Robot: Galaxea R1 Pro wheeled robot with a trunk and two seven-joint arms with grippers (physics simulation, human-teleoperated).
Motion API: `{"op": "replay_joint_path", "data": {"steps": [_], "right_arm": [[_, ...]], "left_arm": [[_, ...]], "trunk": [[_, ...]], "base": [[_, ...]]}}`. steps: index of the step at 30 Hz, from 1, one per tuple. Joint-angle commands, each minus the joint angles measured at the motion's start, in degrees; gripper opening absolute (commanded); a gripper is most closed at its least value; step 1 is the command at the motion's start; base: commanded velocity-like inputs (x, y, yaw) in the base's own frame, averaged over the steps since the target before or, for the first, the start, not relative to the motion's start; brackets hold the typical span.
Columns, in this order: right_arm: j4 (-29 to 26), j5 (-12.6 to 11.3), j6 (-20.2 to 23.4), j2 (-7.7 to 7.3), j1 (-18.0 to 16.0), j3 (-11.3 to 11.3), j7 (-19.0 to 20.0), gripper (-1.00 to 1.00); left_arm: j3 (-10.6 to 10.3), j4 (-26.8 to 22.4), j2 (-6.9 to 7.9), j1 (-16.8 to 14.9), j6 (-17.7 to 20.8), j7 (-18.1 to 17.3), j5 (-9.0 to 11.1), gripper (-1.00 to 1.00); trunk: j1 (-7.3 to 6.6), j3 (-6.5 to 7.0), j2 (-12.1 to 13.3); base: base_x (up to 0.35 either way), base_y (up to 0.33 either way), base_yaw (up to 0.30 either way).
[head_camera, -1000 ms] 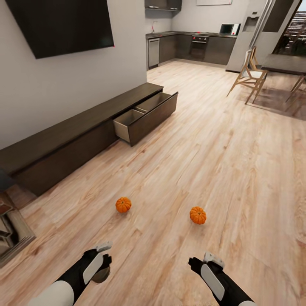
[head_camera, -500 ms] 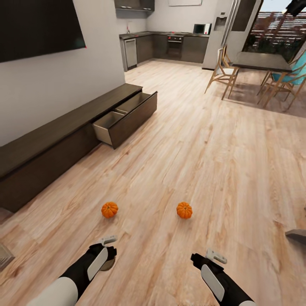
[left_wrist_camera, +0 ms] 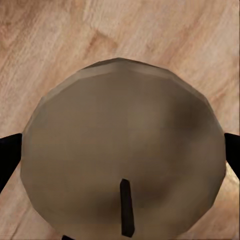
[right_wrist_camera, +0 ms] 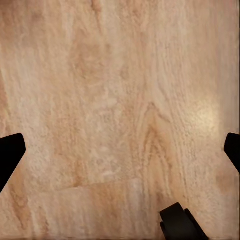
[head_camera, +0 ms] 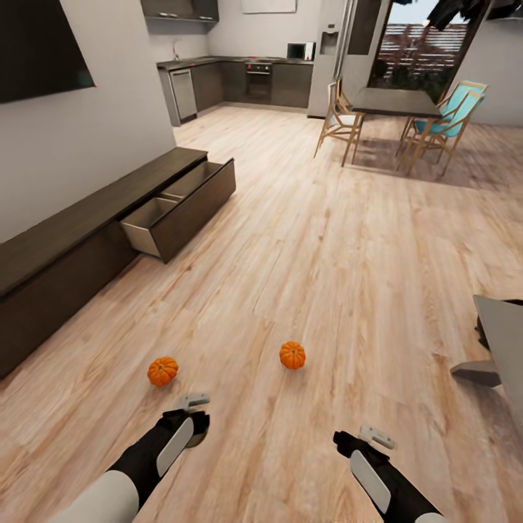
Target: Place each of the two pumpkins and all three candles from the living room inside a cabinet in the living room (use any cabinet), then make sure every cabinet is closed, and position the cauldron so it is next to a table in the living room.
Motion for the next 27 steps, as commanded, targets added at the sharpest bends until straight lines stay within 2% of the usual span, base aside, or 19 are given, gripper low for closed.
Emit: {"op": "replay_joint_path", "data": {"steps": [1,4,10,14,20,25,27], "right_arm": [[-0.1,-0.3,1.1,-0.36,-0.1,0.4,-0.6,1.00],[-0.3,-0.4,1.9,-0.69,-0.3,0.4,-0.7,1.00],[-0.5,-0.3,3.3,-1.77,-0.9,0.4,-0.7,1.00],[-1.2,-0.2,8.1,-2.09,-1.9,0.4,-0.8,1.00],[-5.2,-0.2,15.1,-2.44,-2.2,0.4,-0.8,1.00],[-7.6,-0.5,18.0,-2.52,-2.3,0.2,-1.2,1.00],[-7.9,-0.7,18.7,-2.85,-2.3,-0.6,-1.4,1.00]], "left_arm": [[-0.3,-0.8,-0.36,0.0,0.4,0.5,0.3,-1.00],[-0.3,-2.0,-0.71,-0.1,1.0,0.5,0.3,-1.00],[0.2,-3.0,-0.41,-1.0,5.8,0.6,0.6,-1.00],[0.4,-3.0,-0.29,-1.3,7.0,0.7,0.8,-1.00],[0.6,-3.0,-0.18,-1.3,7.2,1.0,0.8,-1.00],[1.5,-3.0,-0.18,-1.3,7.2,1.1,0.9,-1.00],[1.6,-3.1,-0.21,-1.3,7.3,1.1,0.9,-1.00]], "trunk": [[0.00,-0.04,0.0],[0.00,-0.04,0.0],[0.00,-0.03,0.0],[0.00,-0.05,0.0],[0.00,-0.24,0.0],[0.00,-0.65,0.0],[0.00,-0.83,0.0]], "base": [[0.000,0.000,-0.284],[0.000,0.000,-0.284],[0.000,0.000,-0.280],[0.000,0.000,-0.254],[0.000,0.000,-0.150],[0.000,0.000,-0.023],[0.000,0.000,-0.005]]}}
